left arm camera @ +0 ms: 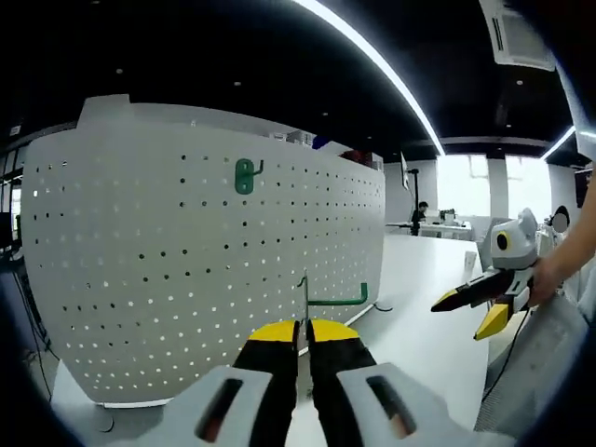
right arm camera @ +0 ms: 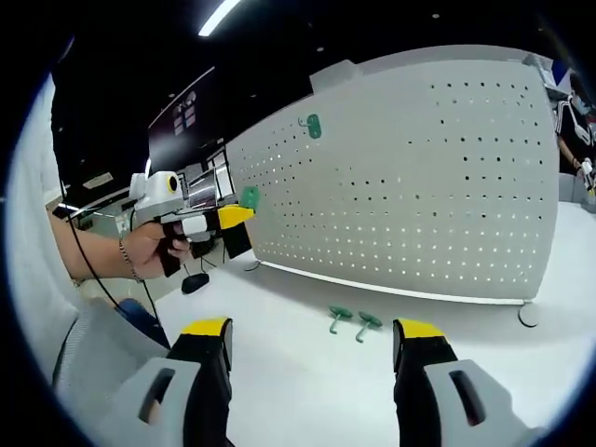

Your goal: Insert the hook assembly into the mounting plate slot until the hook locks in place.

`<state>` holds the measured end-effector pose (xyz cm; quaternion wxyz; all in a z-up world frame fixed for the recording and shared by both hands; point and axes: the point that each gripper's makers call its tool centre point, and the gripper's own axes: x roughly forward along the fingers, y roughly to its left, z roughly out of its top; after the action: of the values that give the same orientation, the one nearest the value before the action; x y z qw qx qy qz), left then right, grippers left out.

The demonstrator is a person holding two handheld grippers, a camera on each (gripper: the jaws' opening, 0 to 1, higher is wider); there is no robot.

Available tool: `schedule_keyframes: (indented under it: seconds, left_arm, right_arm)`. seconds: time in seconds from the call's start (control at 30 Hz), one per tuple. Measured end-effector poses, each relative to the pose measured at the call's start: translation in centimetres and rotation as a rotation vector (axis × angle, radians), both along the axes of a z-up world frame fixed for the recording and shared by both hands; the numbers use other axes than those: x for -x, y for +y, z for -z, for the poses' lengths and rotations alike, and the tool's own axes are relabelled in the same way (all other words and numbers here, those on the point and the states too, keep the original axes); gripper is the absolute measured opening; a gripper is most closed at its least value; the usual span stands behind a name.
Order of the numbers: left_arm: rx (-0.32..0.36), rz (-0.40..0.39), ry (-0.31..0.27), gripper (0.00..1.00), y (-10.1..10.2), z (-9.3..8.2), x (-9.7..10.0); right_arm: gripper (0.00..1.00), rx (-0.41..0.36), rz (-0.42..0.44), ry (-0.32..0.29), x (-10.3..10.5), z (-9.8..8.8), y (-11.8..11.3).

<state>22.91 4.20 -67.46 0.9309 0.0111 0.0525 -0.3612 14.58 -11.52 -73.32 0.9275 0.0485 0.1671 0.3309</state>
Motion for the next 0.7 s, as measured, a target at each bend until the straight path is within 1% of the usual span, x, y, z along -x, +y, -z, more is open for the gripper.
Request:
schedule_keyframes:
  seconds: [0.2, 0.23, 0.27, 0.33, 0.37, 0.47, 0.6, 0.67, 0.7]
  left_arm:
    - [-0.007, -0.002, 0.002, 0.04, 0.1, 0.1, 0.0]
    - [-0.005, -0.003, 0.003, 0.04, 0.1, 0.1, 0.1]
    - [-0.001, -0.003, 0.006, 0.04, 0.1, 0.1, 0.1]
    - [-0.002, -0.004, 0.005, 0.04, 0.1, 0.1, 0.1]
    - [-0.001, -0.003, 0.01, 0.04, 0.1, 0.2, 0.1]
    - [-0.004, -0.002, 0.013, 0.04, 0.0, 0.3, 0.1]
    - [-0.004, -0.002, 0.015, 0.04, 0.0, 0.4, 0.1]
    - [-0.006, -0.003, 0.015, 0.04, 0.0, 0.4, 0.1]
    - [-0.006, -0.003, 0.015, 0.04, 0.0, 0.4, 0.2]
  right_arm:
    - [0.68, -0.001, 0.003, -0.002, 0.1, -0.1, -0.1]
    - [0.68, -0.015, 0.002, -0.007, 0.1, -0.4, 0.0]
    - [0.68, -0.063, 0.002, -0.036, 0.0, -1.5, 0.3]
    - [0.67, -0.052, 0.004, -0.052, 0.0, -1.9, 0.2]
    - [0.67, -0.072, 0.003, -0.076, -0.1, -2.5, 0.2]
    - [0.65, -0.118, 0.01, -0.116, -0.3, -3.8, 0.2]
    - [0.64, -0.147, 0.007, -0.165, -0.3, -5.2, 0.3]
    - [0.63, -0.193, 0.004, -0.218, -0.4, -6.6, 0.3]
    - [0.63, -0.236, 0.001, -0.236, -0.2, -7.4, 0.4]
